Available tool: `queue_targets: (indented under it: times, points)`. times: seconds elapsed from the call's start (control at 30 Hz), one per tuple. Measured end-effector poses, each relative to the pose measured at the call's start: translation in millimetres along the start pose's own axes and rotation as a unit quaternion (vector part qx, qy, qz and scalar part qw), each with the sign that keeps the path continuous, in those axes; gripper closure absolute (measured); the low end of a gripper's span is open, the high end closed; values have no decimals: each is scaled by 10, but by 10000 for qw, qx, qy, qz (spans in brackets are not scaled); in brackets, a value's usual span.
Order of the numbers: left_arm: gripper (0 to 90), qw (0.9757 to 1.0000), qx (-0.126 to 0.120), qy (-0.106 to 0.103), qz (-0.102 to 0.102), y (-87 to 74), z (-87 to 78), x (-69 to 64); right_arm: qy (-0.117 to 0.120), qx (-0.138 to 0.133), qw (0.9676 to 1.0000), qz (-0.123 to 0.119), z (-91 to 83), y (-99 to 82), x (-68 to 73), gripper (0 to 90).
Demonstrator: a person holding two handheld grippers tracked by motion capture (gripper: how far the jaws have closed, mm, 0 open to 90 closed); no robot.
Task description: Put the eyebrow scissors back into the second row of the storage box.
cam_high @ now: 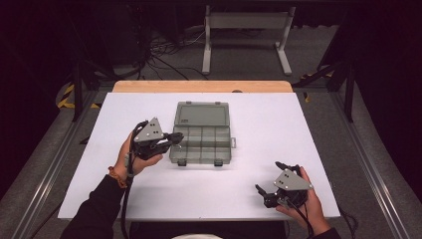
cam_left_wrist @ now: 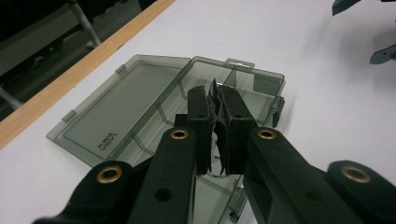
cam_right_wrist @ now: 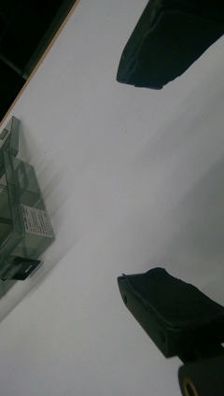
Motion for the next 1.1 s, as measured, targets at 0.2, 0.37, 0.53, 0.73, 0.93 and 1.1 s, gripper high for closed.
queue_targets:
  times: [0.2, 0.37, 0.53, 0.73, 0.93, 1.1]
  points:
    - [848, 9999, 146, -91, 8, 13, 165, 7, 9, 22, 10000, -15, 14, -7, 3, 52]
    - [848, 9993, 314, -202, 81, 10, 351, -14, 10, 26, 10000, -28, 13, -8, 5, 52]
    - [848, 9987, 415, -278, 76, -4, 484, -34, 21, 38, 10000, -37, 15, -10, 8, 52]
    - [848, 9982, 508, -311, 84, -20, 597, -49, 26, 45, 10000, -40, 16, -13, 9, 52]
    - [847, 9966, 697, -381, 202, -36, 755, -108, 38, 53, 10000, -43, 20, -15, 11, 53]
    - [847, 9959, 764, -432, 221, -48, 856, -142, 43, 53, 10000, -42, 23, -15, 12, 53]
Point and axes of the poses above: each handheld gripper's, and its own axes: z roughly forward along the jaws, y roughly out of its top, x roughly to its left, the point moved 2 cm from there along z, roughly forward along the jaws, and after that the axes turned 3 degrees about y, right-handed, at the moved point
